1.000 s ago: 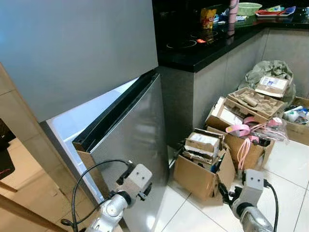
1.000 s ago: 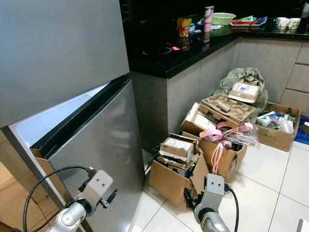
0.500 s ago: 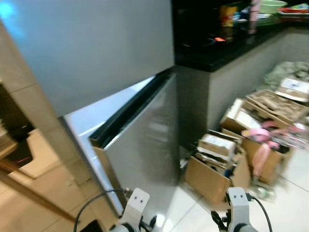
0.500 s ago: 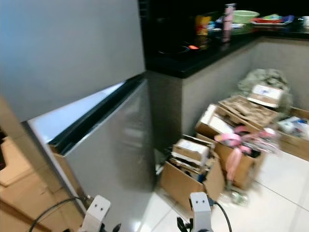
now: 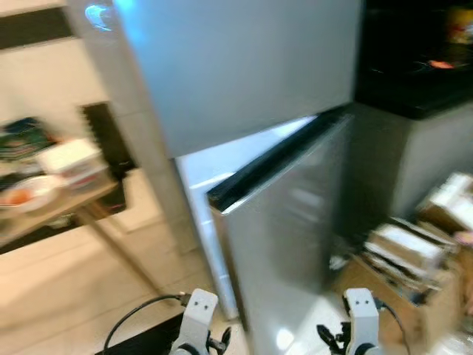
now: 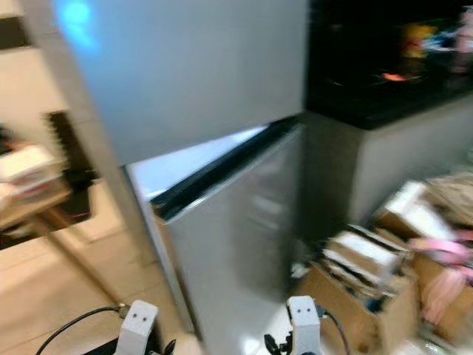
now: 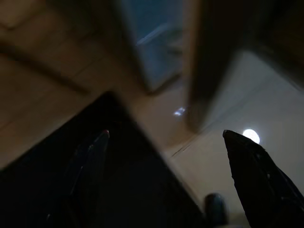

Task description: Restocking fridge

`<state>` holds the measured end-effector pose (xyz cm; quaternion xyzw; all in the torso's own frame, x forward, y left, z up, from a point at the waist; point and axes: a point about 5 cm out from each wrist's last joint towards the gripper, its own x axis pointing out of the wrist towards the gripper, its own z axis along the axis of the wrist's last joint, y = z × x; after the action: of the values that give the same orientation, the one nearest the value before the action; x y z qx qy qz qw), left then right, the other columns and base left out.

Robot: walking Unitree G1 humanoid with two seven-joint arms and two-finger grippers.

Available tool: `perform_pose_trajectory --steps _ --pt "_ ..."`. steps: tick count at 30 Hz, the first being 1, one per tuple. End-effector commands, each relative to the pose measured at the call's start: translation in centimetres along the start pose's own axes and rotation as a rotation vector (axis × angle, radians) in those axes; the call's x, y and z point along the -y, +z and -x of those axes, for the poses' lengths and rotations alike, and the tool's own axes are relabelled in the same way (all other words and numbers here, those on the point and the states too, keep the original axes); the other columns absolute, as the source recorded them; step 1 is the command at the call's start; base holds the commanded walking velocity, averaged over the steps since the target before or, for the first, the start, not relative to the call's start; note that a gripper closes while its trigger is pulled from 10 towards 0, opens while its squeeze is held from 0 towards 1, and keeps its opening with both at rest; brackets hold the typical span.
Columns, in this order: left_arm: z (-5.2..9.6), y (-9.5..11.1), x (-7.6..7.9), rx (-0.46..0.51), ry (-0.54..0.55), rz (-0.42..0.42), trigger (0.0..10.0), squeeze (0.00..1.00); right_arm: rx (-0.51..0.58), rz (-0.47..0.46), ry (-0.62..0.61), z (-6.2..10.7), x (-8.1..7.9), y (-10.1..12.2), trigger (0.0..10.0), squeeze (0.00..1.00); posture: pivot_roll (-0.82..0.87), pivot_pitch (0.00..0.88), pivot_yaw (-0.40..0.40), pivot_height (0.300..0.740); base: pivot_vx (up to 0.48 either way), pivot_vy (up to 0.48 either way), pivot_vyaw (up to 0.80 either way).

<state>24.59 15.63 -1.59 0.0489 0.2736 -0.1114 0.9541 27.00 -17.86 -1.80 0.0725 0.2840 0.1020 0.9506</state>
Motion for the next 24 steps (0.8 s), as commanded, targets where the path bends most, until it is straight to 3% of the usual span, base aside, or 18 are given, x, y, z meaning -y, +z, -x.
perform_pose_trajectory --steps 1,15,20,24 --pt "0.5 -0.5 -0.2 -0.021 0.023 0.030 10.0 0.00 -0.002 -0.018 0.020 0.0 -0.3 -0.3 10.0 0.00 0.03 0.043 0.081 0.707 0.000 0.000 0.80" --pt "0.7 -0.7 0.5 -0.020 0.006 0.024 10.0 0.00 0.012 -0.027 0.018 0.3 0.1 -0.5 10.0 0.00 0.03 0.043 0.084 0.707 0.000 0.000 0.80" --pt "0.7 -0.6 0.5 -0.030 0.019 0.026 10.0 0.00 0.014 -0.053 -0.045 0.3 0.7 -0.2 10.0 0.00 0.03 0.043 0.083 0.707 0.000 0.000 0.00" --pt "0.8 -0.9 0.6 -0.037 0.025 0.047 10.0 0.00 0.027 -0.071 -0.025 0.2 0.5 0.1 10.0 0.00 0.02 0.049 0.085 0.707 0.000 0.000 0.00"
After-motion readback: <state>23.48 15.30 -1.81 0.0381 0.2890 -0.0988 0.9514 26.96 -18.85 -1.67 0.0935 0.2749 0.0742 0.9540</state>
